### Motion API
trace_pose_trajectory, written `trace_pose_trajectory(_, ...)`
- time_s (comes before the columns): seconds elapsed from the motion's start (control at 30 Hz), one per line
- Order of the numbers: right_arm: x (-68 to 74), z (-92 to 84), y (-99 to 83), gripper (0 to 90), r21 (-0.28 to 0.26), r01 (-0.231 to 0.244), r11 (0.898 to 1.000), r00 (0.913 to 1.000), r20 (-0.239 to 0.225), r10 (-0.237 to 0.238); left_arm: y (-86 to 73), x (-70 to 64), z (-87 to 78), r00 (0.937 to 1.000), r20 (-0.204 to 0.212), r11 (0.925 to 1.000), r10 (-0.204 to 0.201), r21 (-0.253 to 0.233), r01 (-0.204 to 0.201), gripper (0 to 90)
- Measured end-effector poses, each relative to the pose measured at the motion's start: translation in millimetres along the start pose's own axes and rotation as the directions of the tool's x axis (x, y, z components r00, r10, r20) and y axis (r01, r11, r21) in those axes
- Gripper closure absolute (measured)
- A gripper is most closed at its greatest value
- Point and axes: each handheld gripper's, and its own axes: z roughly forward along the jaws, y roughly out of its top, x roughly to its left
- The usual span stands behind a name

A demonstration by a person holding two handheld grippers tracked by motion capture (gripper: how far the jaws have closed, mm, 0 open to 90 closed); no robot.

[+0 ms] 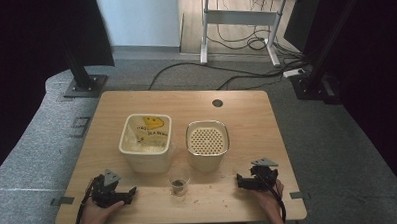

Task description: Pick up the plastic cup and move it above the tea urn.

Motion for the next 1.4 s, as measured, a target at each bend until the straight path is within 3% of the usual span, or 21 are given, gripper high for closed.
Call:
trace_pose_trajectory(0.07, 6.7, -7.7, 1.6, 2.8, -0.06, 0.001, 0.998, 0.9996, -0.028, -0.003, 0.8, 1.7, -2.7, 0.9999, 0.003, 0.9998, -0.015, -0.016, 0.015, 2.7)
trace_pose_trajectory(0.1, 6.7, -7.7, 1.6, 2.8, -0.06, 0.001, 0.998, 0.9996, -0.028, -0.003, 0.8, 1.7, -2.7, 0.9999, 0.003, 0.9998, -0.015, -0.016, 0.015, 3.5)
trace_pose_trajectory(0.13, 20.1, -17.9, 4.3, 5.0, -0.144, 0.019, 0.989, 0.9966, -0.077, -0.03, 1.4, 3.0, -5.0, 0.9994, 0.013, 0.9988, -0.033, -0.034, 0.033, 4.7)
trace_pose_trajectory(0.2, 33.3, -24.6, 6.1, 6.3, -0.195, 0.028, 0.98, 0.989, -0.137, -0.056, 1.7, 3.7, -6.1, 0.9984, 0.029, 0.9979, -0.049, -0.042, 0.05, 6.5)
trace_pose_trajectory(0.27, 53.6, -29.0, 8.0, 7.6, -0.227, 0.033, 0.973, 0.9672, -0.238, -0.089, 2.2, 3.4, -7.4, 0.9972, 0.043, 0.9968, -0.062, -0.049, 0.064, 6.7)
trace_pose_trajectory(0.37, 84.3, -31.3, 9.4, 12.8, -0.265, 0.077, 0.961, 0.9294, -0.33, -0.165, 2.4, 1.1, -11.2, 0.996, 0.052, 0.9946, -0.073, -0.07, 0.076, 8.2)
trace_pose_trajectory(0.4, 94.6, -31.4, 9.7, 13.0, -0.276, 0.104, 0.956, 0.917, -0.345, -0.2, 2.4, 1.1, -11.2, 0.996, 0.052, 0.9946, -0.073, -0.07, 0.076, 8.9)
trace_pose_trajectory(0.43, 94.6, -31.4, 9.7, 13.0, -0.276, 0.104, 0.956, 0.917, -0.345, -0.2, 2.4, 0.4, -12.1, 0.9958, 0.054, 0.994, -0.074, -0.077, 0.078, 8.9)
trace_pose_trajectory(0.47, 102.0, -31.1, 9.8, 13.1, -0.279, 0.12, 0.953, 0.9101, -0.352, -0.218, 2.4, -0.6, -13.2, 0.9957, 0.055, 0.9932, -0.075, -0.084, 0.08, 9.4)
trace_pose_trajectory(0.53, 120.5, -27.6, 10.3, 13.6, -0.28, 0.147, 0.949, 0.888, -0.385, -0.251, 2.4, -1.0, -13.5, 0.9955, 0.054, 0.9926, -0.077, -0.09, 0.082, 9.7)
trace_pose_trajectory(0.57, 132.7, -23.0, 11.0, 14.1, -0.28, 0.163, 0.946, 0.8691, -0.413, -0.272, 2.5, -0.6, -12.3, 0.9948, 0.059, 0.9921, -0.083, -0.089, 0.088, 10.7)
trace_pose_trajectory(0.6, 132.7, -23.0, 11.0, 14.1, -0.28, 0.163, 0.946, 0.8691, -0.413, -0.272, 2.5, -0.6, -12.3, 0.9948, 0.059, 0.9921, -0.083, -0.089, 0.088, 11.0)
trace_pose_trajectory(0.63, 147.2, -15.8, 13.2, 14.6, -0.28, 0.166, 0.946, 0.8496, -0.446, -0.281, 2.6, -0.3, -11.5, 0.9947, 0.061, 0.9924, -0.083, -0.085, 0.088, 11.5)
trace_pose_trajectory(0.67, 147.2, -15.8, 13.2, 14.6, -0.28, 0.166, 0.946, 0.8496, -0.446, -0.281, 2.6, -0.4, -10.6, 0.9946, 0.061, 0.9926, -0.084, -0.083, 0.089, 11.5)
trace_pose_trajectory(0.77, 165.2, -6.5, 17.6, 16.2, -0.291, 0.191, 0.937, 0.8288, -0.464, -0.313, 1.6, -1.1, -8.1, 0.9944, 0.066, 0.9939, -0.083, -0.068, 0.087, 12.6)
trace_pose_trajectory(0.93, 184.9, 8.0, 23.7, 29.8, -0.328, 0.19, 0.925, 0.8153, -0.473, -0.335, 0.8, -0.8, -7.8, 0.9939, 0.068, 0.9935, -0.087, -0.068, 0.091, 13.0)
trace_pose_trajectory(0.97, 187.9, 9.1, 25.6, 31.7, -0.339, 0.205, 0.918, 0.8189, -0.454, -0.351, 0.7, 0.0, -8.0, 0.9938, 0.069, 0.9935, -0.088, -0.066, 0.092, 13.3)
trace_pose_trajectory(1.03, 189.8, 9.1, 28.4, 34.0, -0.338, 0.213, 0.917, 0.8235, -0.443, -0.354, 0.4, 1.8, -7.8, 0.9932, 0.071, 0.9933, -0.092, -0.063, 0.097, 13.6)
trace_pose_trajectory(1.13, 185.1, -1.8, 31.4, 35.1, -0.367, 0.196, 0.909, 0.8179, -0.45, -0.358, -0.5, 3.6, -7.8, 0.9926, 0.072, 0.993, -0.098, -0.06, 0.102, 13.9)
trace_pose_trajectory(1.27, 165.1, -37.3, 43.6, 35.3, -0.437, 0.151, 0.887, 0.8358, -0.422, -0.351, -0.5, 4.2, -7.4, 0.9916, 0.077, 0.9924, -0.103, -0.058, 0.108, 14.0)
trace_pose_trajectory(1.4, 137.6, -76.1, 64.5, 35.4, -0.488, 0.132, 0.863, 0.8739, -0.353, -0.334, 0.1, 2.8, -6.0, 0.9919, 0.081, 0.9935, -0.097, -0.05, 0.102, 14.1)
